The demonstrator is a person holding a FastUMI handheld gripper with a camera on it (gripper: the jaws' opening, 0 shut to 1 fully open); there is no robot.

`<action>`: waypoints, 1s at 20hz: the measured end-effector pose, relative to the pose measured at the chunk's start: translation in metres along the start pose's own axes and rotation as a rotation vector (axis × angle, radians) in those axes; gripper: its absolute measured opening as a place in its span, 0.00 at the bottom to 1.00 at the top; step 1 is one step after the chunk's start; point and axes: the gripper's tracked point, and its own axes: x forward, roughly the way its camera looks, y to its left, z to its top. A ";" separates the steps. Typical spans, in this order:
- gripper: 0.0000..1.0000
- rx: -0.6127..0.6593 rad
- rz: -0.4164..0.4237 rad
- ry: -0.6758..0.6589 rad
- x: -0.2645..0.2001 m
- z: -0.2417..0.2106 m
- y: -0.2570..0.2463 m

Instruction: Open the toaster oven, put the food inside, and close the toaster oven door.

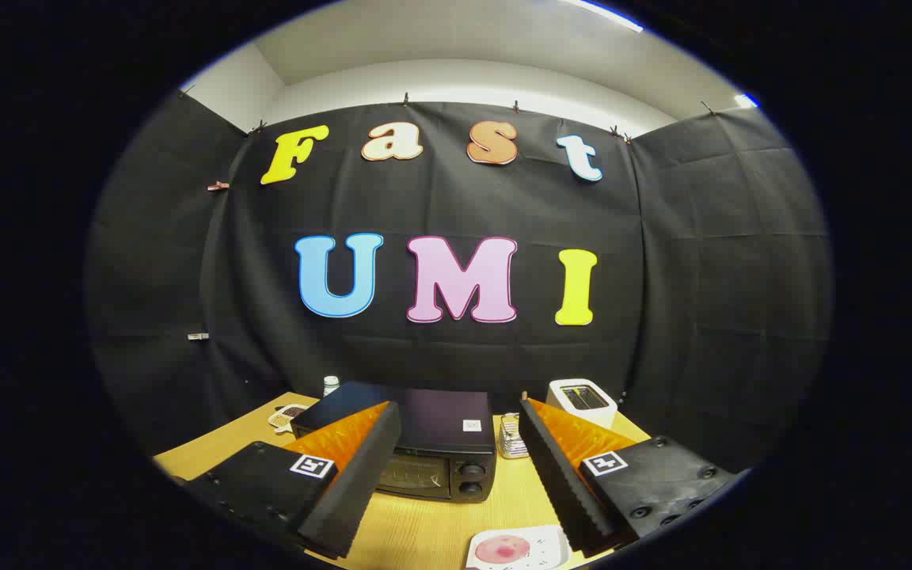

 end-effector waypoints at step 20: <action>0.98 -0.003 -0.023 0.039 0.009 -0.008 -0.010</action>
